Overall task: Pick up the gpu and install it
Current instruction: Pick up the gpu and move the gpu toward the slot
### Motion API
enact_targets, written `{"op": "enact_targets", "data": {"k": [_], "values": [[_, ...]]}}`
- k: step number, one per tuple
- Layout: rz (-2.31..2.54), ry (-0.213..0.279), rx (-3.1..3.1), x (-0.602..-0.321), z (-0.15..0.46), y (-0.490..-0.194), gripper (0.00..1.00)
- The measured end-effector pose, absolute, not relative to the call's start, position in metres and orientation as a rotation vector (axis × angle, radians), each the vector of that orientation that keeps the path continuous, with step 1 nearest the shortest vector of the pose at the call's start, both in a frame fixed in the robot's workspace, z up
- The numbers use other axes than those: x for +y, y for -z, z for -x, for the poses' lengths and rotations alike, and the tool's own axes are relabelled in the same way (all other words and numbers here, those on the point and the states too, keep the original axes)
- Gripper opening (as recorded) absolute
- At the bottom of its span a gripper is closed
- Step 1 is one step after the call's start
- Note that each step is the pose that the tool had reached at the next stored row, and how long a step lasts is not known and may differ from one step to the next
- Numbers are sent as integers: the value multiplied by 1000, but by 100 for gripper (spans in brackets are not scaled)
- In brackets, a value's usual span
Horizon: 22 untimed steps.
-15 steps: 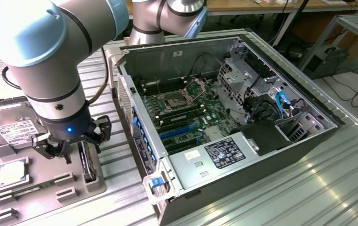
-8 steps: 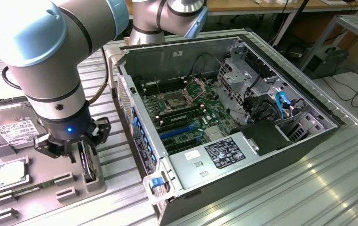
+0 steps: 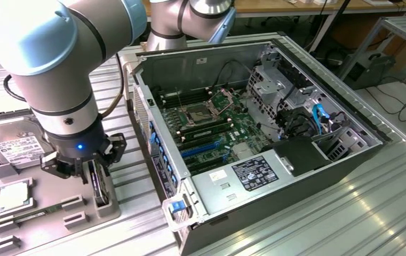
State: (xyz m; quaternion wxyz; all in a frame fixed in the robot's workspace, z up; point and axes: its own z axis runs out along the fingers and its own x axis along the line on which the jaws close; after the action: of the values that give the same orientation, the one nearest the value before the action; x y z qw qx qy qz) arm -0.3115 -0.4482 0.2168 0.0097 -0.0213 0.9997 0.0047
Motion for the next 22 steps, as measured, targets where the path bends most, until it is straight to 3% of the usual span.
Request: {"op": "enact_targets", "data": {"k": [5,6,11,12,22], "values": [[67,-15,3122,-448,310,-217,45],[66,-15,3122,-448,310,-217,38],[67,-15,3122,-448,310,-217,36],[67,-15,3122,-448,310,-217,29],[67,-15,3122,-448,310,-216,28]]}}
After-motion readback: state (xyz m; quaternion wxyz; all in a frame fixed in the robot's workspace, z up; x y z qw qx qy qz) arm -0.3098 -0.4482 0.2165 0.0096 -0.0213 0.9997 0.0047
